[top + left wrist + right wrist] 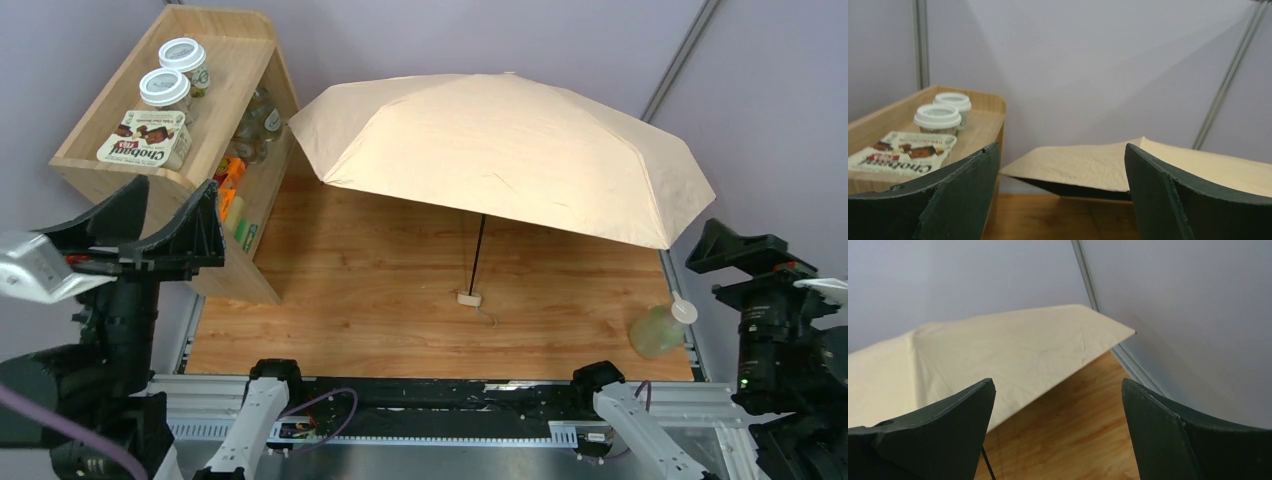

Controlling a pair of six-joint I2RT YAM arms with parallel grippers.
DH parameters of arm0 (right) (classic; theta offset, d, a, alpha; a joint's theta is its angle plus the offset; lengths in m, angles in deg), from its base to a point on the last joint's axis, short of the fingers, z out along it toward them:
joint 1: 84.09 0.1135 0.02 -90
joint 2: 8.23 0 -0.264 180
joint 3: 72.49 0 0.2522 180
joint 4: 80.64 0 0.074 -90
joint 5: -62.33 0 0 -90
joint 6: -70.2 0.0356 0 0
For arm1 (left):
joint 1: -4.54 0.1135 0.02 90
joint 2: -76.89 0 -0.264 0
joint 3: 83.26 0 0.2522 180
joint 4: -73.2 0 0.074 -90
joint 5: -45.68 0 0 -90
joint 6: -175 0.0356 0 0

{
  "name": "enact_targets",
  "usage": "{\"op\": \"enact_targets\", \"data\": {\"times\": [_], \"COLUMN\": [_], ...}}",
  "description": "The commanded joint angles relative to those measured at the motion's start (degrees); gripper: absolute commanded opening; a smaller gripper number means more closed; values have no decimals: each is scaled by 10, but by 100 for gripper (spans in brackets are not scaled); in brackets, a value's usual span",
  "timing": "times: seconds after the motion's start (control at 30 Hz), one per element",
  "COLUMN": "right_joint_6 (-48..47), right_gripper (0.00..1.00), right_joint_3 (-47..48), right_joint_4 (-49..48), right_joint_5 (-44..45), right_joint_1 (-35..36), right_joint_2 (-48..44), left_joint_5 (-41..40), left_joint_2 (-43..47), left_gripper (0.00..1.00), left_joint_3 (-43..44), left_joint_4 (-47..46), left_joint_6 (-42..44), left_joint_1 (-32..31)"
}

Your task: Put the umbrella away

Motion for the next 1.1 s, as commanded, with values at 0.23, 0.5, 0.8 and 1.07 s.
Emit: {"op": "enact_targets", "data": {"times": [0.23, 0.5, 0.8, 1.07], "right_joint_6": [193, 196, 227, 188], "right_gripper": [100, 100, 100, 100], "right_joint_3": [-265, -557, -816, -762], "right_joint_4": [113, -159, -726, -890], "right_joint_5": [-80, -434, -505, -285], "right_joint_1": [-1, -1, 21, 130], "right_joint_2": [-163, -230, -109, 198], "left_joint_5": [-56, 3, 246, 289], "left_joint_2": [64, 115, 150, 161], "left_gripper": [99, 93, 87, 86], "left_joint_3": [-205, -376, -619, -736], "left_joint_4": [90, 85, -94, -186], "left_joint_6": [-38, -99, -240, -303], "left_joint_1": [5, -14, -20, -74]}}
